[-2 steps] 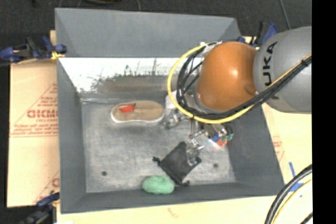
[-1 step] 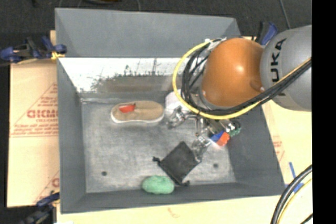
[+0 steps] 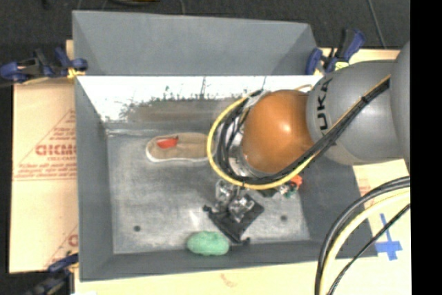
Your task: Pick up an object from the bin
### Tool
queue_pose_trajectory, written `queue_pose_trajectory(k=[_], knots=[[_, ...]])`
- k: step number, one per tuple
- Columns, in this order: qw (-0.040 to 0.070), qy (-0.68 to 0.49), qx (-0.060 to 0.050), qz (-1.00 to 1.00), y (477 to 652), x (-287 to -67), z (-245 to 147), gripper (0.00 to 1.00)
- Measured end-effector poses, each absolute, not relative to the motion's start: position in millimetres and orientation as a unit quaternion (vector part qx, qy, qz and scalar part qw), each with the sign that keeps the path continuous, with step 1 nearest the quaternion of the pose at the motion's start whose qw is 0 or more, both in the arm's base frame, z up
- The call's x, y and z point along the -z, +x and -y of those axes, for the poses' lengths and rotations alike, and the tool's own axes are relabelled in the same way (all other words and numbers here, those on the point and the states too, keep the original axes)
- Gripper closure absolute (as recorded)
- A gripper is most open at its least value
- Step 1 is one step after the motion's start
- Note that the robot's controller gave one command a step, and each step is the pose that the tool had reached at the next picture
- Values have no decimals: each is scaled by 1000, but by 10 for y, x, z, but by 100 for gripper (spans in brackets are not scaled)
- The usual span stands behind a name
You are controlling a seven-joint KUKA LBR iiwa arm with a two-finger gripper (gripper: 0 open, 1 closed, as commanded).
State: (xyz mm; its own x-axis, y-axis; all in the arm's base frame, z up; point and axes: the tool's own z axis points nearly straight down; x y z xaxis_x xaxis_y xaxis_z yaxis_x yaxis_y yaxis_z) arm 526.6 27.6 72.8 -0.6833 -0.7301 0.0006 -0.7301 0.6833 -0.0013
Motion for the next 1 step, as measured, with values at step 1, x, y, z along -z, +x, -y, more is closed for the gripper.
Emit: queue_pose_trajectory(k=[1], knots=[[0,397,-1,918,5266,-728,-276,100]])
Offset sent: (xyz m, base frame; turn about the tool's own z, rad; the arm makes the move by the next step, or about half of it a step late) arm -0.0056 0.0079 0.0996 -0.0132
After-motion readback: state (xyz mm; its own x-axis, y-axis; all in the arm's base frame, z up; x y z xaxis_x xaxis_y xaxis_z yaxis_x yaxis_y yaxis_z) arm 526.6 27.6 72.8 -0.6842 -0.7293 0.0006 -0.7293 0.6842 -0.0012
